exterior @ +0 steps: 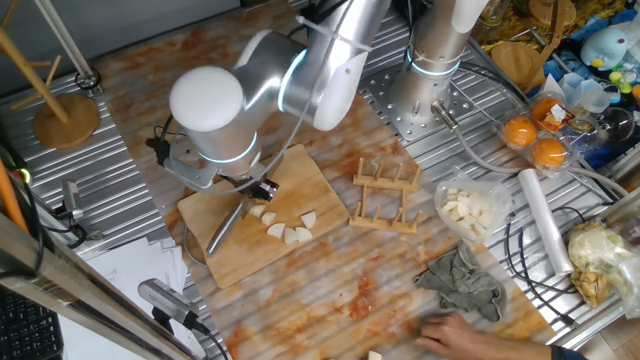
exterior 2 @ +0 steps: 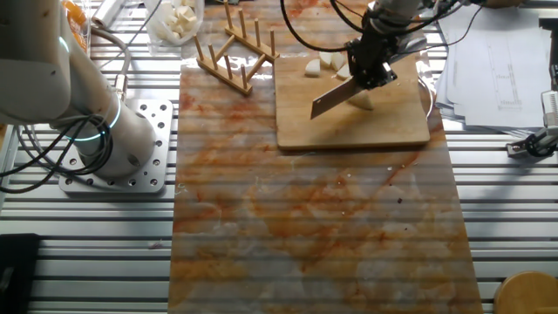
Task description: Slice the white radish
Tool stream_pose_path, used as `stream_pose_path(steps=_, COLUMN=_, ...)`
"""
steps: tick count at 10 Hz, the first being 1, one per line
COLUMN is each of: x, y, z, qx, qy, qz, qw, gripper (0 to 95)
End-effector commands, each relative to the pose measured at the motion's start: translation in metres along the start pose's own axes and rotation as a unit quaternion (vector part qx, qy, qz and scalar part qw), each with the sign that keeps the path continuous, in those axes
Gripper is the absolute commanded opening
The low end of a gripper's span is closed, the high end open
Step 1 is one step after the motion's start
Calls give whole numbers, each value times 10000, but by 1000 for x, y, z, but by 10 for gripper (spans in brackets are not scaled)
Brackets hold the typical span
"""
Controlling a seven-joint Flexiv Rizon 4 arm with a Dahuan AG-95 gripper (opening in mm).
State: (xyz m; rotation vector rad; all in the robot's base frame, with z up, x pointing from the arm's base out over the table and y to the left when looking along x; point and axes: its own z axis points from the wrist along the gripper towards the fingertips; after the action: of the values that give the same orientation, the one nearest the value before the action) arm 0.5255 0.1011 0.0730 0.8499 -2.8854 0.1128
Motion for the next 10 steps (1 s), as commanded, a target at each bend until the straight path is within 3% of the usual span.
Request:
stream_pose_path(steps=1, x=-2, y=-2, z=5, qx=-35, qy=-3, qz=-36, qw=10000, gripper=0)
stream_pose_path(steps=7, x=1, y=1, z=0, qx=-117, qy=-14, qz=-115, qw=9999, gripper=0)
stream_pose_path(steps=10, x=-1, y=4, z=5, qx=-117, qy=-22, qz=-172, qw=9998, gripper=0)
